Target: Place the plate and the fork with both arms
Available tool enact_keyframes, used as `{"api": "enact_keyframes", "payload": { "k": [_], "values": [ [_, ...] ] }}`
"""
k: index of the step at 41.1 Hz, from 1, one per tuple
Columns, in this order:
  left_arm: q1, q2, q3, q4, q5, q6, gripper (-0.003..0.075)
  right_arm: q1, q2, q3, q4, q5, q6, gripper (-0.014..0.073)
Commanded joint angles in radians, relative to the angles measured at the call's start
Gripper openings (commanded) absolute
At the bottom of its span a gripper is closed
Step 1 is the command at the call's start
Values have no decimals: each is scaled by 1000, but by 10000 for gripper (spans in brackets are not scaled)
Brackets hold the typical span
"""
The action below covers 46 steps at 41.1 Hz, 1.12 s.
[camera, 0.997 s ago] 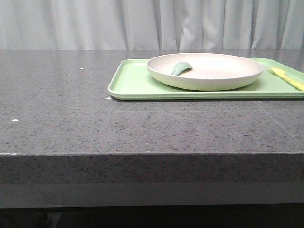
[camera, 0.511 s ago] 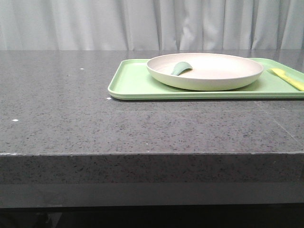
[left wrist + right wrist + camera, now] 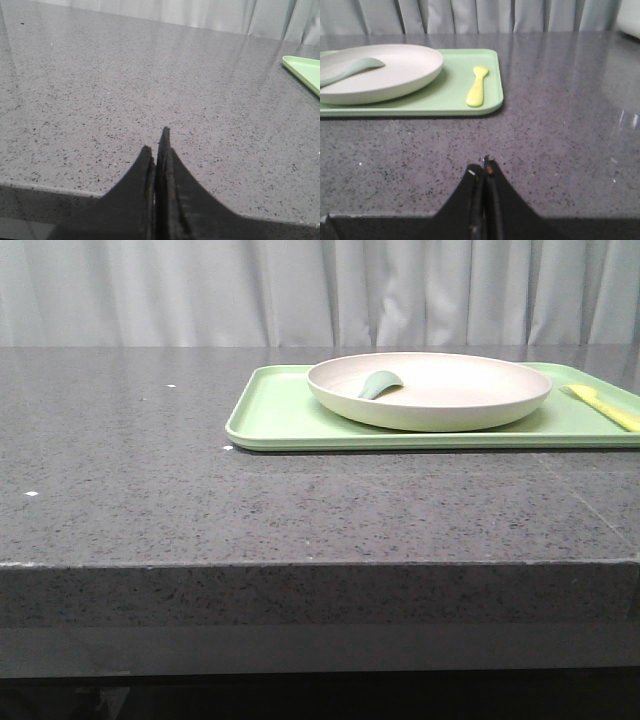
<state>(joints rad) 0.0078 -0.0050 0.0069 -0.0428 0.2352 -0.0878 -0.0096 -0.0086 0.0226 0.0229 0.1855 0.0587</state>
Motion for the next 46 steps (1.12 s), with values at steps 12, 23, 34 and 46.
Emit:
{"api": "enact_keyframes", "payload": {
  "k": [12,23,34,46],
  "values": [
    [2,-21,2,-8,-75,2,-18,-13,-20,2,10,-50,-12,22],
    [2,-21,2,-8,-75,2,-18,-13,-20,2,10,-50,-12,22],
    [2,-21,2,-8,-75,2,-18,-13,-20,2,10,-50,-12,22],
    [2,-21,2,-8,-75,2,-18,-13,-20,2,10,-50,-12,22]
  ]
}}
